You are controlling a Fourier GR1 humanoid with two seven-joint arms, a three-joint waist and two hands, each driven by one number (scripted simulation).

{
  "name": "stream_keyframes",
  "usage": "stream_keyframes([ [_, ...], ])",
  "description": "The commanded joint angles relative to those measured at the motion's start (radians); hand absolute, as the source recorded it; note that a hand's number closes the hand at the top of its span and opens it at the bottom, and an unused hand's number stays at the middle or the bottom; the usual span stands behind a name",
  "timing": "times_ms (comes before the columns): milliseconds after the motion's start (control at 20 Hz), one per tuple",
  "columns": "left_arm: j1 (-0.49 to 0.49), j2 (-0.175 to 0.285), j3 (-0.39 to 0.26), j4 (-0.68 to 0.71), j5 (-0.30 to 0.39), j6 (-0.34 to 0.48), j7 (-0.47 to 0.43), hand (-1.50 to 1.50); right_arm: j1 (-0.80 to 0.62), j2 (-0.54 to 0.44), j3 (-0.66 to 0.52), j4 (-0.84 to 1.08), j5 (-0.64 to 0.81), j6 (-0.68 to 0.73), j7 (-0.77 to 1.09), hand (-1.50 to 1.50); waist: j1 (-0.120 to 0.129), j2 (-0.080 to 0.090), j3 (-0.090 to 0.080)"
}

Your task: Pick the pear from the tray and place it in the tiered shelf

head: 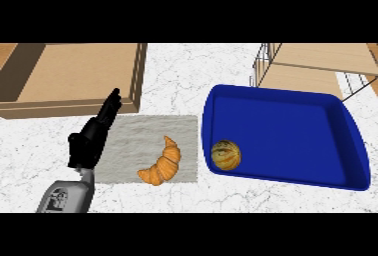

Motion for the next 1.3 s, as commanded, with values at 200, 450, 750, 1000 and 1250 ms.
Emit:
stream_keyframes([
  [200,-0.003,-0.033,-0.016,0.060,-0.035,0.019,-0.037,0.00,-0.029,-0.010,0.001,-0.088,-0.151,0.110,0.014,-1.50,-0.004,0.000,-0.001],
  [450,-0.021,-0.002,0.027,0.062,-0.006,-0.010,-0.024,0.00,-0.068,-0.044,-0.045,-0.138,-0.201,0.082,0.071,-1.50,-0.005,0.000,-0.001],
  [750,-0.005,-0.017,0.007,0.019,-0.023,0.007,-0.016,0.00,-0.111,-0.116,-0.179,-0.222,-0.289,0.029,0.154,-1.50,-0.014,-0.005,-0.001],
  [1000,0.067,-0.014,-0.012,-0.051,-0.031,0.004,-0.020,0.00,-0.015,-0.275,-0.300,-0.264,-0.356,0.155,0.267,-1.50,-0.017,-0.007,0.000],
  [1250,0.060,-0.018,0.017,-0.001,-0.022,0.013,-0.046,0.00,0.190,-0.349,-0.422,-0.366,-0.486,0.375,0.367,-1.50,-0.045,-0.010,0.000],
])
